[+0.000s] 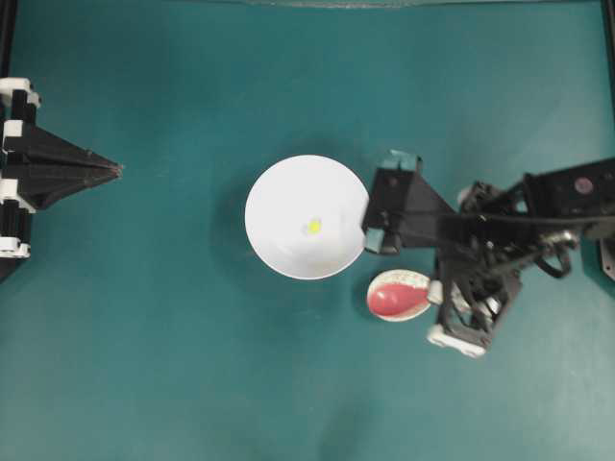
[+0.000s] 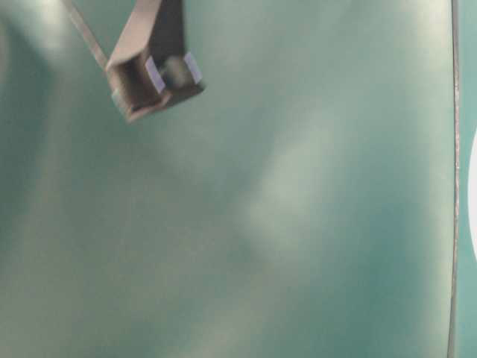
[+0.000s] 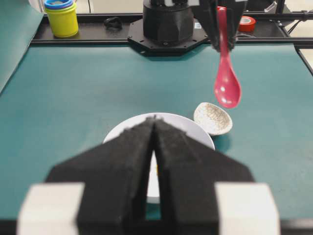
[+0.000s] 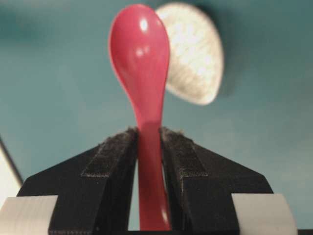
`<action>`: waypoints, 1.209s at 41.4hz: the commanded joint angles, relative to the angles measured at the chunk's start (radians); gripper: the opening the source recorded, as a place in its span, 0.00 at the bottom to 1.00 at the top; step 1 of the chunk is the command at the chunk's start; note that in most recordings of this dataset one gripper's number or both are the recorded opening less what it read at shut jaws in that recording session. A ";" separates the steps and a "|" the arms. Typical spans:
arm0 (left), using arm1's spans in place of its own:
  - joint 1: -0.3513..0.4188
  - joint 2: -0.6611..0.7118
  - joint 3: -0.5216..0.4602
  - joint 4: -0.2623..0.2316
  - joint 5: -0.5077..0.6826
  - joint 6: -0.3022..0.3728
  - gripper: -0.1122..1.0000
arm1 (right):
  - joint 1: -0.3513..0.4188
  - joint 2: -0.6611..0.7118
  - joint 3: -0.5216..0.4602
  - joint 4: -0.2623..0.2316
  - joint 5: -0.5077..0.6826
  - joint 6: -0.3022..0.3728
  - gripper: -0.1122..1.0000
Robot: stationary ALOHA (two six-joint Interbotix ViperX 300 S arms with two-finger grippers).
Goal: Scoop the yellow hexagonal prism block from the bowl with a spoon using the right arm.
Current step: 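Carry the spoon back and lower it into the small dish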
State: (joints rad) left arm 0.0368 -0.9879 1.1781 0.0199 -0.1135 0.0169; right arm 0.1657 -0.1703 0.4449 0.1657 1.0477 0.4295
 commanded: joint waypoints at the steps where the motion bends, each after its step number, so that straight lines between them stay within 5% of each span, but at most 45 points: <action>1: 0.002 0.011 -0.021 0.000 -0.012 0.000 0.11 | 0.006 -0.032 0.048 -0.003 -0.044 0.002 0.30; 19: 0.000 0.011 -0.021 0.000 -0.014 0.000 0.11 | 0.006 -0.083 0.222 -0.054 -0.288 0.002 0.30; 31: 0.002 0.011 -0.021 0.000 -0.015 0.000 0.11 | 0.006 -0.083 0.256 -0.124 -0.331 0.002 0.30; 50: 0.000 0.012 -0.020 0.000 -0.020 -0.002 0.11 | 0.006 -0.083 0.275 -0.124 -0.344 0.002 0.30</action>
State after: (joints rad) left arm 0.0353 -0.9863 1.1781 0.0199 -0.1227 0.0169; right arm 0.1703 -0.2316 0.7271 0.0430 0.7118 0.4326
